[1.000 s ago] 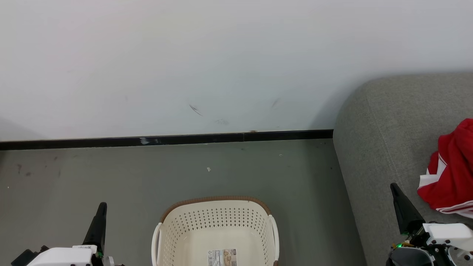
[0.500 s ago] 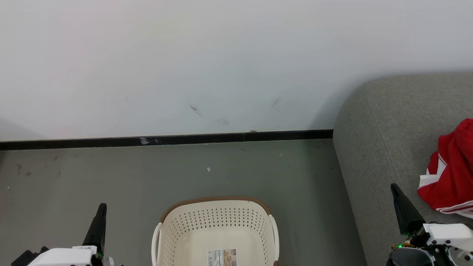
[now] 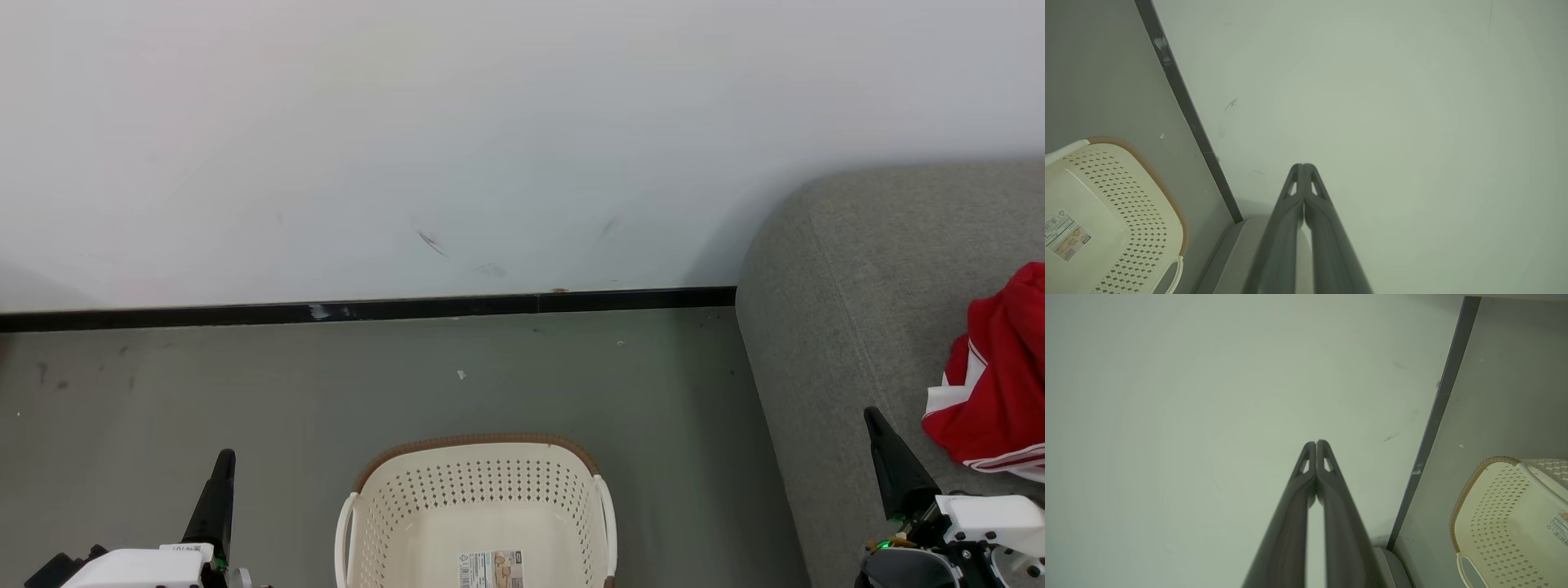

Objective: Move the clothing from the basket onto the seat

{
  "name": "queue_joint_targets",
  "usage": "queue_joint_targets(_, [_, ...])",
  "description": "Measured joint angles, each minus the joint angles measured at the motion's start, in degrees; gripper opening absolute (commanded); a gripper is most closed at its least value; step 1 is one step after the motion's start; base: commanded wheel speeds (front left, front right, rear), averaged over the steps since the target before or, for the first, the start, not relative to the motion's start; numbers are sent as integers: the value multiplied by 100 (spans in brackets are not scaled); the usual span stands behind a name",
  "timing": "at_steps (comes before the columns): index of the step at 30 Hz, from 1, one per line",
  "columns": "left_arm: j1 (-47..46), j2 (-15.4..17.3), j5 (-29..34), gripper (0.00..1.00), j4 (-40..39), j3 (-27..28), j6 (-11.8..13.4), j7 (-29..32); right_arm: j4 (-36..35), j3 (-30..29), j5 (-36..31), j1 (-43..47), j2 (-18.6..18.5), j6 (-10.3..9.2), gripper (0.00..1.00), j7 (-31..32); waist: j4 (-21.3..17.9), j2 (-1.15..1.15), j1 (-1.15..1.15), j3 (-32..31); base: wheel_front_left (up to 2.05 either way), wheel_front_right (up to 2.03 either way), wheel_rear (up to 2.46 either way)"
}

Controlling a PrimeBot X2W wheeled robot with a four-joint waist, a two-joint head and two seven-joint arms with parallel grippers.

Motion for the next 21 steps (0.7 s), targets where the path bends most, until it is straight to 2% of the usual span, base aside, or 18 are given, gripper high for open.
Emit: queue_joint_targets(21, [-4,-1,0,0,26,11,-1,42,22,-40,0,0,4,0,0,18,0,0,-1,-1,0,0,0])
